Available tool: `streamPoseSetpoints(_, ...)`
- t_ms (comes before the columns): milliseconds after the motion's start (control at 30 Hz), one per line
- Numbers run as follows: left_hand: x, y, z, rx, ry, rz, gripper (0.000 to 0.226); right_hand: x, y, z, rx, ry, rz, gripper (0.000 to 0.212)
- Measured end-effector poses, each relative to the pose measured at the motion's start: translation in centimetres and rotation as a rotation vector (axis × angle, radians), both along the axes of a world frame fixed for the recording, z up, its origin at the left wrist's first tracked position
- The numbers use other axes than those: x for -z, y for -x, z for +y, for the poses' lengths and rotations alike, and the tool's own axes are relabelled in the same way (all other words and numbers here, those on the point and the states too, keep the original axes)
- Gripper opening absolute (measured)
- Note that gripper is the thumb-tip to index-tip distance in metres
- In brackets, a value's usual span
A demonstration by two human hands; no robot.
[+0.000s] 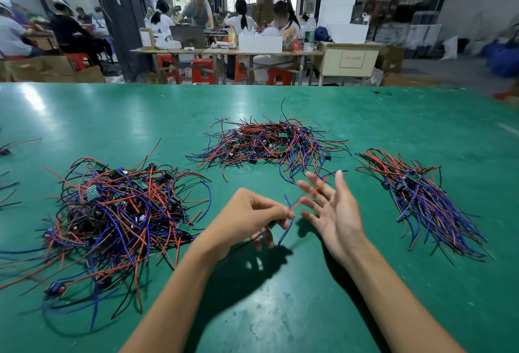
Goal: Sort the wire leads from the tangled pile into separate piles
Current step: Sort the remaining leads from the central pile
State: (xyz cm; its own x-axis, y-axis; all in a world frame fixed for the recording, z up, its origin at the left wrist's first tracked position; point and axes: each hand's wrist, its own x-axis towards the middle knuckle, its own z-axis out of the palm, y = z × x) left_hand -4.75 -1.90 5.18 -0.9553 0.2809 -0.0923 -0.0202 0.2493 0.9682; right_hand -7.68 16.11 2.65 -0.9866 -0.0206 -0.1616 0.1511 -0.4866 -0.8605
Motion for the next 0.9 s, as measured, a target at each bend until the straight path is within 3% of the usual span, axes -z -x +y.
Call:
streamPoseSetpoints(67,0.0,0.3,-0.3,-0.055,-0.042,0.041,0.018,0.0,-0.2,-0.5,-0.147,-0.176,0.075,0.051)
streamPoseSetpoints(133,0.0,0.4,-0.5,-0.056,-0.045,0.066,0.021,0.2,-0.7,-1.3,-0.183,-0.388,0.206,0.032)
streamPoseSetpoints(200,-0.1,0.4,-0.7,-0.027,-0.085,0.016,0.030,0.4,-1.0,-1.9,-0.128,-0.440,0.293,0.018)
streamPoseSetpoints(333,-0.1,0.7,-1.2,0.028,-0.214,-0.085,0.033,0.1,-1.1,-1.2,-0.012,-0.325,0.276,0.016)
streamPoseSetpoints(700,1.1,1.4,-1.0,-0.119,-0.093,0.237,0.021,-0.4,-0.7,-0.2,-0.009,0.084,0.159,0.012)
streamPoseSetpoints(900,1.0,1.3,-0.7,-0.013,-0.195,0.115,0.018,-0.2,-0.5,0.1,-0.045,0.188,0.105,0.015)
